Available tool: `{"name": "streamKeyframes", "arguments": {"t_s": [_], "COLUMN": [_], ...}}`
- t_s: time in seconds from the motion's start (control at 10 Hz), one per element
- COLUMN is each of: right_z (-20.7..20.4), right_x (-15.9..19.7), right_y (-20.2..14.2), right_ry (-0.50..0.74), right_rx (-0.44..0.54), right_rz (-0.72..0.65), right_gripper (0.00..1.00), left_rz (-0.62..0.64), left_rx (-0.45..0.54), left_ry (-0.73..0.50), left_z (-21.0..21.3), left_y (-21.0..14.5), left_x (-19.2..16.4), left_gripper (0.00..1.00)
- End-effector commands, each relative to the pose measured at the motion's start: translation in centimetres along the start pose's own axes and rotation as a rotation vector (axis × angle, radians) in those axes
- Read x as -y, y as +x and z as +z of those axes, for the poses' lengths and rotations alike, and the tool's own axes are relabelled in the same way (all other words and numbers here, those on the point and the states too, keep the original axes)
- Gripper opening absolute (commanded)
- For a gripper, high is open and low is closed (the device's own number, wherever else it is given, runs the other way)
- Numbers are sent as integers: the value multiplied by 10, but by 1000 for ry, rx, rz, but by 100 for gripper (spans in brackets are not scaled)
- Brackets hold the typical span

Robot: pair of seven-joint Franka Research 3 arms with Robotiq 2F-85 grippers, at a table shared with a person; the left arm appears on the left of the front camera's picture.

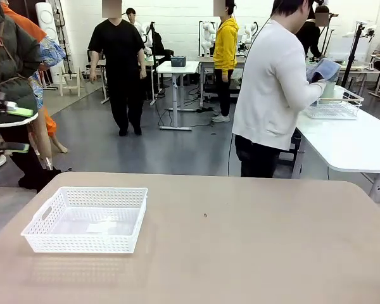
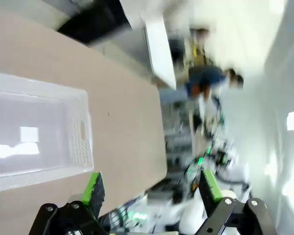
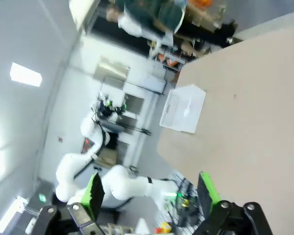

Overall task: Clean and organize the cups into the basket.
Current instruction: Pick up the Organizing basket and move it to the center of the table, then pick up the Reusable plastic cup from the right side of the table and place it inside the Organizing basket.

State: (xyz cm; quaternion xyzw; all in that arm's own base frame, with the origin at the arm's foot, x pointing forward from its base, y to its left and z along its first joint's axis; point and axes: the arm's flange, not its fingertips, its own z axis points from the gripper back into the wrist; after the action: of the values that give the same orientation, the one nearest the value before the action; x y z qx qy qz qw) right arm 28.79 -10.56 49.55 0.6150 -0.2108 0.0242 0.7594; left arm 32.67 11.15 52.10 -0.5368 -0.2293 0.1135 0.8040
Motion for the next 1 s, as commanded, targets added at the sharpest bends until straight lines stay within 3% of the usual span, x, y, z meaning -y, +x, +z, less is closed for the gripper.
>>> {"name": "streamKeyframes", "arguments": {"t_s": [0.0, 0.3, 0.5, 0.7, 0.8, 0.9], "right_z": [13, 64, 97, 106, 101, 101], "right_x": [30, 47, 48, 38, 48, 48], "right_y": [-24, -46, -60, -66, -60, -60], "right_ry": [-73, -97, -77, -76, -71, -71], "right_rx": [1, 40, 115, 136, 131, 131], "right_rz": [-90, -143, -150, -136, -169, -169], "right_gripper": [100, 100, 100, 100, 100, 100], "left_rz": [107, 148, 176, 247, 200, 200], "left_rx": [125, 156, 169, 259, 193, 193], "left_ry": [-54, -61, -21, 114, -32, -32], "left_z": [19, 75, 98, 112, 103, 103], "left_y": [-5, -14, -22, -23, -22, -22], "left_x": [-25, -48, -60, -65, -61, -61], "left_gripper": [100, 100, 100, 100, 100, 100]}}
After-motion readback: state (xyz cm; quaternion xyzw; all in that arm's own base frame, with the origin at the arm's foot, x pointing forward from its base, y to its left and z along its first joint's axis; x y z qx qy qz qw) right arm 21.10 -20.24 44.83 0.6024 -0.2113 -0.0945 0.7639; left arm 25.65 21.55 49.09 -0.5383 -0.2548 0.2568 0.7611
